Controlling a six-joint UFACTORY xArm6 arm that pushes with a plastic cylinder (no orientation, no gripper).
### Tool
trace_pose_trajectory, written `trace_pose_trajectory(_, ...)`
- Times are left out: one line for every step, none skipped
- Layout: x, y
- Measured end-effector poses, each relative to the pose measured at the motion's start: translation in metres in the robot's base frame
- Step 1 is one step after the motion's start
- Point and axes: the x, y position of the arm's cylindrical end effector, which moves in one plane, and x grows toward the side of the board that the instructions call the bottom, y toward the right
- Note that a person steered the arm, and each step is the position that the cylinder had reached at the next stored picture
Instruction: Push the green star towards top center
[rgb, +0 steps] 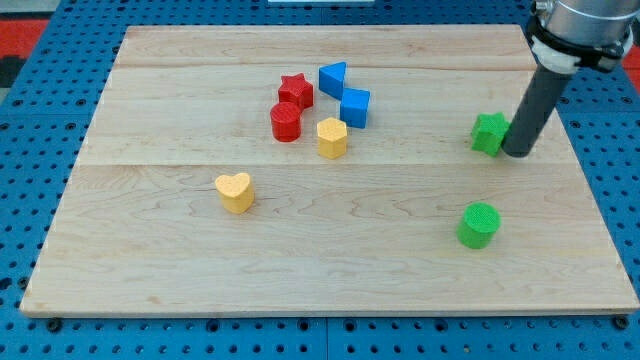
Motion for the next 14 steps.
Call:
trace_pose_trajectory(-0.02,-0.009)
trace_pose_trajectory(-0.024,-0.037)
trace_pose_trajectory(-0.032,-0.049)
trace_pose_trajectory(-0.047,-0.049)
trace_pose_trajectory(-0.053,-0.052)
trace_pose_trajectory(-0.053,-0.052)
trace_pose_trajectory(-0.053,-0.052)
trace_pose_trajectory(-0.053,-0.064)
trace_pose_trajectory(-0.053,-0.087)
trace_pose_trajectory(-0.053,-0.102)
trace_pose_trajectory(-0.06,-0.107)
trace_pose_trajectory(-0.073,-0.108)
trace_pose_trajectory(-0.082,-0.108)
trace_pose_trajectory(-0.082,-0.099)
